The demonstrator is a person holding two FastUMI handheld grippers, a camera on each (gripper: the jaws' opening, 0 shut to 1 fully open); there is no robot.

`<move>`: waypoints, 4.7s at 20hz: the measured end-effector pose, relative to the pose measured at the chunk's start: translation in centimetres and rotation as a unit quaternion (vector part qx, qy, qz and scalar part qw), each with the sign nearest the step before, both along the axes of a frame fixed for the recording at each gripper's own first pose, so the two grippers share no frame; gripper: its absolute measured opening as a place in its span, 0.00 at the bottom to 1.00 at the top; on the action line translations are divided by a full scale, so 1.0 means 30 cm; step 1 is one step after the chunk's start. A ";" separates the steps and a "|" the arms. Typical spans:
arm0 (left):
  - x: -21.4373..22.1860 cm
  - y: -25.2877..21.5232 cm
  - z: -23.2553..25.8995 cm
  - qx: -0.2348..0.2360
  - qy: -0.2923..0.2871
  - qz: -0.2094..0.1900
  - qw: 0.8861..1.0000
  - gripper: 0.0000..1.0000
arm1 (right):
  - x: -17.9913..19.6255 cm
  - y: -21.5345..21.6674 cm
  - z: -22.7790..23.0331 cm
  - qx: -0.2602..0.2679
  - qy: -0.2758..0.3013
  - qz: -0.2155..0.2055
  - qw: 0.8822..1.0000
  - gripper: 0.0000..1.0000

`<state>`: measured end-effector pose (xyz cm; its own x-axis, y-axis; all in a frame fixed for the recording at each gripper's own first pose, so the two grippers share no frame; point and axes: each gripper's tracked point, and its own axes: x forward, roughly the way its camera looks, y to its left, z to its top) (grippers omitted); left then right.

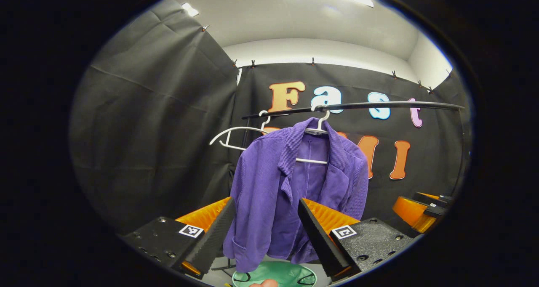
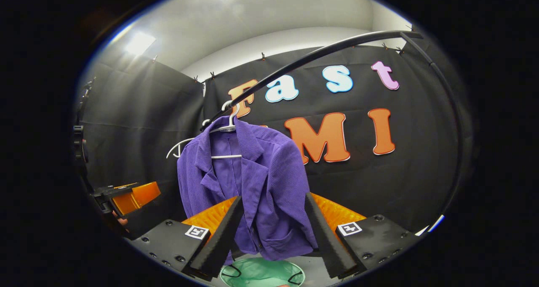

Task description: Grasp the clothes on the hanger with both hands and then place them into the laundry hamper below.

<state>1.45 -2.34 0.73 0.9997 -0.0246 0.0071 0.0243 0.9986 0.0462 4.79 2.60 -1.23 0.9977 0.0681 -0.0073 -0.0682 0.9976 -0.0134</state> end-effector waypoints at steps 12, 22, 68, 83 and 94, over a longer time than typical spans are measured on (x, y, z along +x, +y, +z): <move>0.347 0.091 -0.048 -0.015 -0.006 -0.057 0.998 0.92 | 0.561 0.224 -0.204 -0.027 0.031 -0.013 0.999 0.89; 0.479 0.115 -0.197 -0.046 0.048 -0.130 0.989 0.92 | 0.721 0.036 -0.362 -0.066 0.044 -0.172 0.982 0.97; 0.471 0.320 0.105 0.145 -0.130 0.187 0.963 0.00 | 0.440 -0.248 0.061 -0.095 -0.106 -0.091 0.986 0.08; 0.734 0.477 0.330 0.091 -0.146 0.201 0.964 0.01 | 0.565 -0.386 0.255 -0.053 -0.171 -0.180 0.967 0.08; 0.908 0.492 0.161 0.064 -0.056 0.168 0.982 0.01 | 0.778 -0.434 0.204 -0.034 -0.133 -0.150 0.979 0.04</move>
<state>28.68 12.42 5.55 0.9447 0.2982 0.1367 -0.3178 0.9353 0.1559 28.15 -10.43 4.89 0.9397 -0.2206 0.2613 0.2433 0.9682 -0.0577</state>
